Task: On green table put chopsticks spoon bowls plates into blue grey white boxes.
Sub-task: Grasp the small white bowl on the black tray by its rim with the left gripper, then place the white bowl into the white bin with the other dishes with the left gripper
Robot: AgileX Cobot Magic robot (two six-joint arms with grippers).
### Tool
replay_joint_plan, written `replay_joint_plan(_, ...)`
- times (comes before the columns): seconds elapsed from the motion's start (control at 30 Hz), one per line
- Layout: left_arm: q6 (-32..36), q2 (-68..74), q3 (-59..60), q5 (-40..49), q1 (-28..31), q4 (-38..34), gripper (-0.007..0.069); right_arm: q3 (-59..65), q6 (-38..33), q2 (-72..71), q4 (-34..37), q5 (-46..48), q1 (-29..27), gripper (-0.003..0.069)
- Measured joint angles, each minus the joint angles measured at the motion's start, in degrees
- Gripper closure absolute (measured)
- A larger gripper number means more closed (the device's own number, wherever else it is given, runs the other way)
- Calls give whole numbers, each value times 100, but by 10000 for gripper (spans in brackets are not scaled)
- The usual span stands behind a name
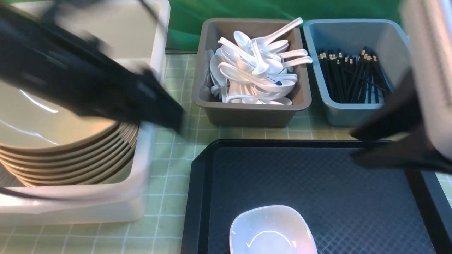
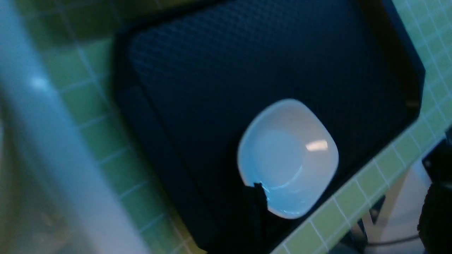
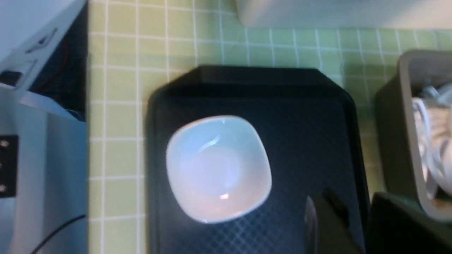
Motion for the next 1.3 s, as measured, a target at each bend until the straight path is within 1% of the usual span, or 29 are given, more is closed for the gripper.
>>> replay_joint_plan(0.1, -220, 753, 56, -71, -853, 100, 64, 330, 326, -411, -362, -101, 0, 466)
replay_joint_plan(0.23, -462, 1890, 61, -278, -1587, 410, 64, 380, 725, -798, -542, -94, 0, 465)
replay_joint_plan(0.33, -498, 2414, 61, -460, -1695, 580, 64, 380, 825, -946, -543, -94, 0, 463)
replay_joint_plan(0.43, -540, 3129, 61, -847, -1701, 642, 64, 380, 914, -1090, -543, -12, 0, 462)
replay_joint_plan(0.57, -543, 3425, 0, -973, -1690, 443, 69, 380, 926, -1104, -562, 144, 0, 458)
replay_joint_plan(0.63, -485, 3469, -24, -992, -1690, 265, 89, 380, 926, -1104, -562, 192, 0, 456)
replay_joint_plan(0.67, -435, 3496, -31, -1019, -1690, 145, 128, 380, 926, -1104, -562, 205, 0, 455)
replay_joint_plan(0.7, -401, 3517, -31, -1044, -1684, 38, 195, 380, 926, -1104, -562, 210, 0, 454)
replay_joint_plan(0.73, -396, 3522, -31, -1056, -1684, 18, 218, 380, 926, -1104, -562, 216, 0, 454)
replay_joint_plan(0.77, -388, 3529, -31, -1075, -1684, -6, 280, 380, 926, -1104, -562, 222, 0, 454)
replay_joint_plan(0.83, -383, 3539, 7, -1115, -1632, -40, 438, 380, 926, -1104, -562, 233, 0, 452)
replay_joint_plan(0.87, -383, 3532, 14, -1104, -1608, -33, 508, 380, 926, -1104, -562, 233, 0, 452)
replay_joint_plan(0.9, -377, 3495, 14, -1063, -1546, -41, 563, 380, 926, -1104, -562, 226, 0, 452)
replay_joint_plan(1.0, -381, 3207, -76, -893, -1356, -55, 611, 380, 926, -1104, -562, 175, 0, 450)
replay_joint_plan(1.1, -381, 2824, -215, -756, -1062, -28, 609, 380, 926, -1104, -562, 59, 0, 447)
replay_joint_plan(1.2, -381, 1999, -513, -360, -351, -28, 609, 380, 926, -1104, -533, -282, 0, 444)
replay_joint_plan(1.27, -297, 1400, -574, -140, 279, -28, 609, 380, 885, -1055, -314, -646, 0, 444)
replay_joint_plan(1.3, -285, 1274, -574, -113, 403, -28, 609, 380, 885, -1055, -278, -678, 0, 444)
